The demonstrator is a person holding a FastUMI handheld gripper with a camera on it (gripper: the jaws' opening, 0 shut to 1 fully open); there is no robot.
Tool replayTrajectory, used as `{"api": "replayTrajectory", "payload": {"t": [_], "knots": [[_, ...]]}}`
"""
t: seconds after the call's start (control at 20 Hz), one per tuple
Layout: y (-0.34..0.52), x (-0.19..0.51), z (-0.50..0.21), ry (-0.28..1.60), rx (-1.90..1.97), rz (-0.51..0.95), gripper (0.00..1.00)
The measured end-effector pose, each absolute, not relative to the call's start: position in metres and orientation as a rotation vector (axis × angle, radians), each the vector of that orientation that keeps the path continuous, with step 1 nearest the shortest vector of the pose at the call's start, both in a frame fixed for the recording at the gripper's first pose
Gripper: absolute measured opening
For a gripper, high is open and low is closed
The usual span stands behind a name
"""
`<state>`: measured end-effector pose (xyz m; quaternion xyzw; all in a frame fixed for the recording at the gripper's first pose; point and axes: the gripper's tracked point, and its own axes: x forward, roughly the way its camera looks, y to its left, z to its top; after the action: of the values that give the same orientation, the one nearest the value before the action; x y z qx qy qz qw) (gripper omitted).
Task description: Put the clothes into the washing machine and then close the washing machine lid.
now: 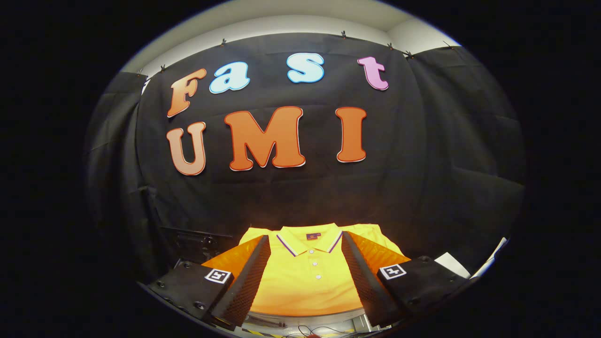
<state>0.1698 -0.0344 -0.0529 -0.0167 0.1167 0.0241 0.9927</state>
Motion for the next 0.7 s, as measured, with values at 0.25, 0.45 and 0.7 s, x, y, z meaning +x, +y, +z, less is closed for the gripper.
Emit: {"api": "replayTrajectory", "payload": {"t": [0.25, 0.45, 0.7], "knots": [[-0.044, 0.221, -0.097, 0.36, -0.042, 0.06, 0.99], [-0.051, 0.254, -0.135, 0.46, -0.044, 0.065, 0.99], [-0.055, 0.281, -0.173, 0.548, -0.046, 0.054, 0.99]]}}
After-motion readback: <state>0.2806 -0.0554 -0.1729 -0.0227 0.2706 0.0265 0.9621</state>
